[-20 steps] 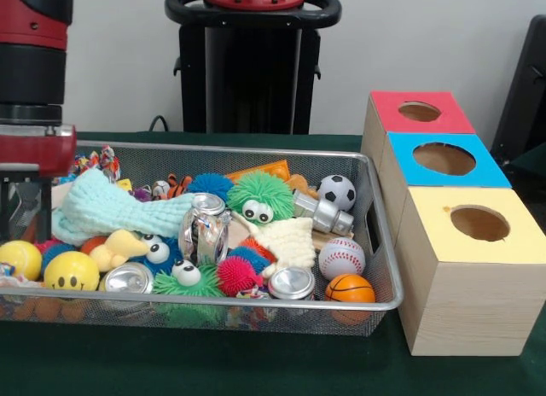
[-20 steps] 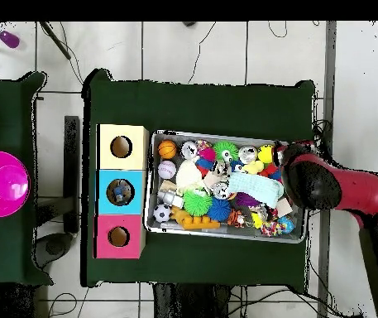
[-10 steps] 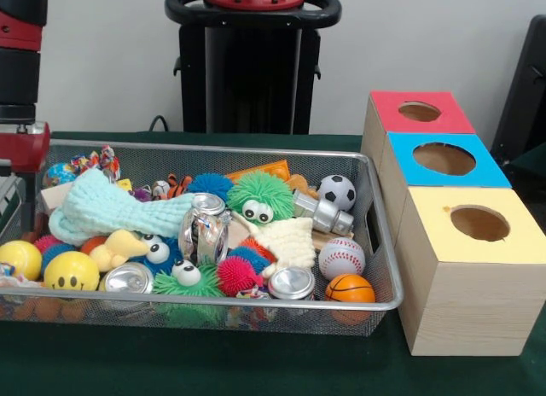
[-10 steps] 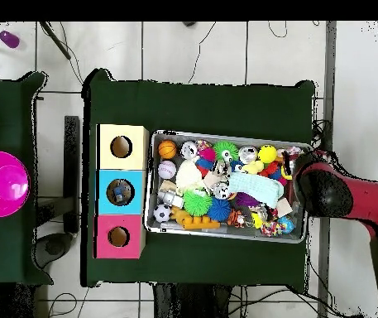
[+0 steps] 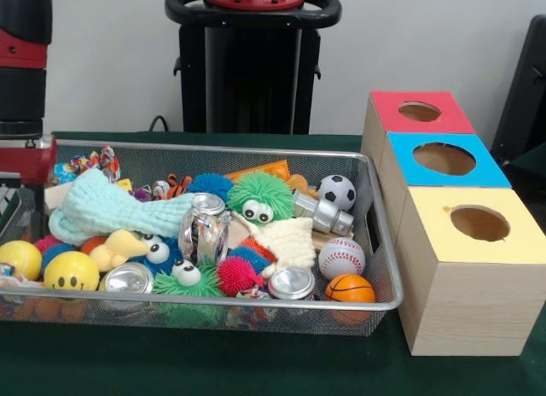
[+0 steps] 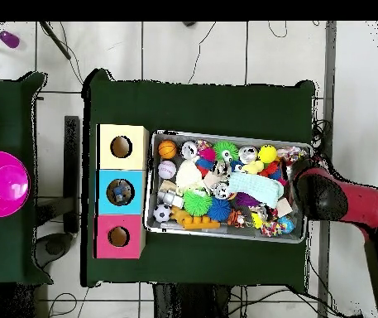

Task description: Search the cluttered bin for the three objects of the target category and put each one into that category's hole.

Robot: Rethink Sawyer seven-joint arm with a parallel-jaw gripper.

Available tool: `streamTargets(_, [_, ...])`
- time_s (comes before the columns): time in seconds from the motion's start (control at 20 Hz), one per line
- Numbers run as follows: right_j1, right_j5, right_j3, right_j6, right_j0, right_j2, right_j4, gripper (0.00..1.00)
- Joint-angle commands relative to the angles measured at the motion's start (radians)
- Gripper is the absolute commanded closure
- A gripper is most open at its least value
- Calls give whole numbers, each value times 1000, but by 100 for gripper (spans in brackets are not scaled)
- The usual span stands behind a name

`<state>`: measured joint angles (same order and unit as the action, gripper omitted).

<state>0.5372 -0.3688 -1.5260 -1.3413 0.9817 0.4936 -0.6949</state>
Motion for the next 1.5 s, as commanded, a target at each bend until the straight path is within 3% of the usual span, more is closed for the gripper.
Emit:
streamTargets(0.05, [-77, 132, 22, -197, -105, -130, -56, 0])
streamTargets(0.35, [-103, 237, 34, -236, -164, -201, -6, 0])
streamTargets(0.5, [-123, 280, 28, -201, -140, -181, 9, 0])
streamTargets(0.6, [-166, 324, 18, -115, -54, -91, -33, 0])
streamTargets(0.8, [-237, 316, 24, 0, 63, 37, -96, 0])
streamTargets(1.1, [-315, 262, 37, 139, 187, 206, -185, 0])
streamTargets(1.3, [-347, 323, 43, 91, 212, 242, -267, 0])
streamTargets(1.5, [-338, 425, 53, -32, 172, 185, -295, 0])
